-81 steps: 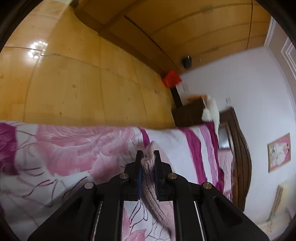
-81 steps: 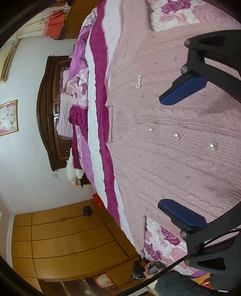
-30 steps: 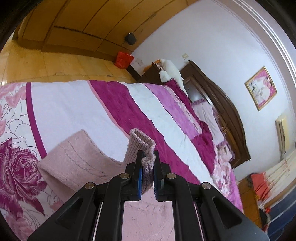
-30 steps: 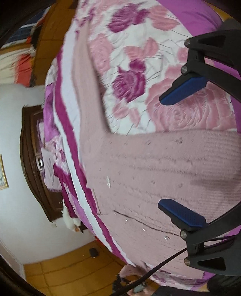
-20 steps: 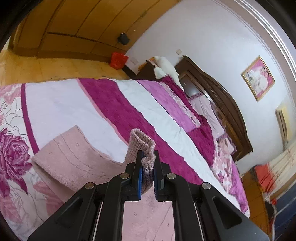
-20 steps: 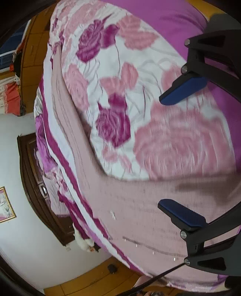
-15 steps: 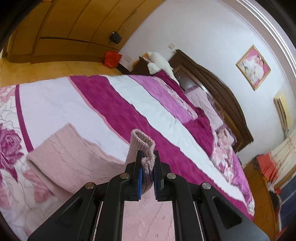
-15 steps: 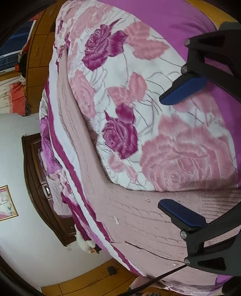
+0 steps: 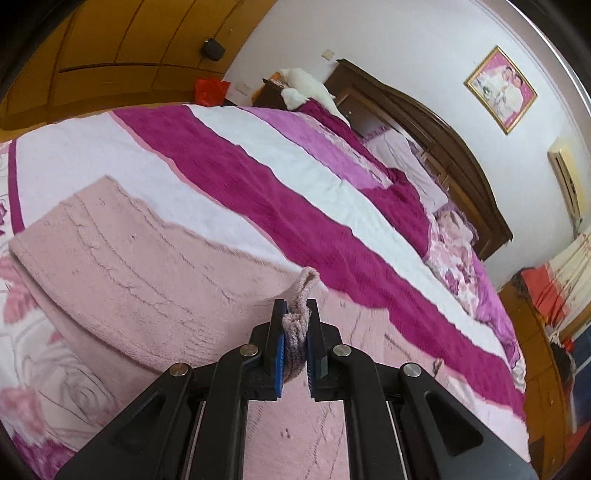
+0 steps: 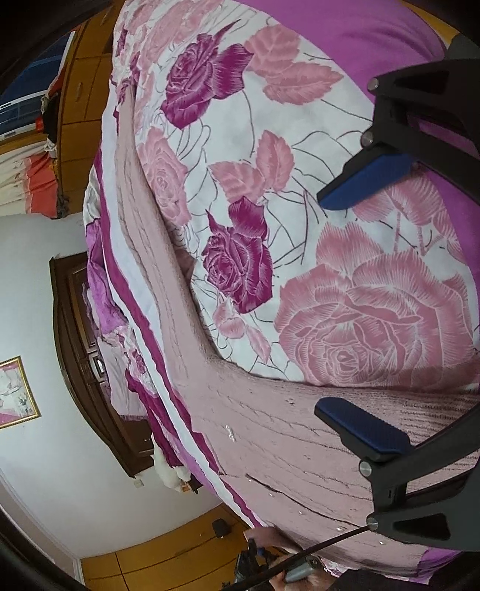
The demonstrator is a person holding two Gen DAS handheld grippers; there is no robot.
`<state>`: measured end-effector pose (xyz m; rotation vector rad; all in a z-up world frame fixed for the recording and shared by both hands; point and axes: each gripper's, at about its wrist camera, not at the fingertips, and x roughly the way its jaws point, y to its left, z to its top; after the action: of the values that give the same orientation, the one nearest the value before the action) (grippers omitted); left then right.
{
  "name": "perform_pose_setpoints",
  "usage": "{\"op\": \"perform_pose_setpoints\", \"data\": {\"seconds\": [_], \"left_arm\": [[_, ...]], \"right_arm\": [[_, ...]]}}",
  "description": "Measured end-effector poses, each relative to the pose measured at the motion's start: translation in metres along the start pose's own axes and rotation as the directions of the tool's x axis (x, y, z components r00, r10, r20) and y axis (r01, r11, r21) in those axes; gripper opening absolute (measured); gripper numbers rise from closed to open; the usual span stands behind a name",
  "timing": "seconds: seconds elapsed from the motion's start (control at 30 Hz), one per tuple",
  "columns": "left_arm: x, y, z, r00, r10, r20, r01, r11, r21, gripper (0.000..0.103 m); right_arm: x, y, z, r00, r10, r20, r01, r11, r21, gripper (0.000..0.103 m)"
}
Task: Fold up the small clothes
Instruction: 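Lift the sleeve cuff with the left tool and lay it across the cardigan body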
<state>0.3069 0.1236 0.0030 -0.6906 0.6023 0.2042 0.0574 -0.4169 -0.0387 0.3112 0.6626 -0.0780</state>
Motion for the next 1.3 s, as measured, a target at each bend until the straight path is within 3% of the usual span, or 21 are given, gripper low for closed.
{"op": "perform_pose_setpoints", "data": {"seconds": [0.13, 0.37, 0.77, 0.97, 1.3], "left_arm": [[0.003, -0.016, -0.013, 1.0, 0.006, -0.007, -0.006, 0.999, 0.05, 0.0], [0.01, -0.046, -0.035, 1.0, 0.008, -0.02, -0.006, 0.991, 0.136, 0.0], [0.021, -0.095, -0.08, 0.998, -0.026, -0.066, 0.039, 0.977, 0.207, 0.0], [0.024, -0.144, -0.111, 0.993, -0.071, -0.094, 0.096, 0.95, 0.298, 0.0], [0.03, -0.18, -0.148, 0.986, -0.086, -0.143, 0.132, 0.928, 0.347, 0.0]], "right_arm": [[0.003, 0.002, 0.008, 0.999, 0.032, 0.005, -0.032, 0.999, -0.03, 0.103], [0.0, 0.008, 0.02, 0.995, 0.038, 0.093, -0.028, 0.994, -0.102, 0.103], [0.005, -0.005, 0.016, 0.995, 0.069, 0.065, -0.067, 0.997, -0.035, 0.103], [0.009, -0.005, 0.015, 0.996, 0.079, 0.05, -0.078, 0.996, -0.032, 0.103], [0.008, -0.005, 0.013, 0.995, 0.083, 0.054, -0.081, 0.996, -0.036, 0.103]]}}
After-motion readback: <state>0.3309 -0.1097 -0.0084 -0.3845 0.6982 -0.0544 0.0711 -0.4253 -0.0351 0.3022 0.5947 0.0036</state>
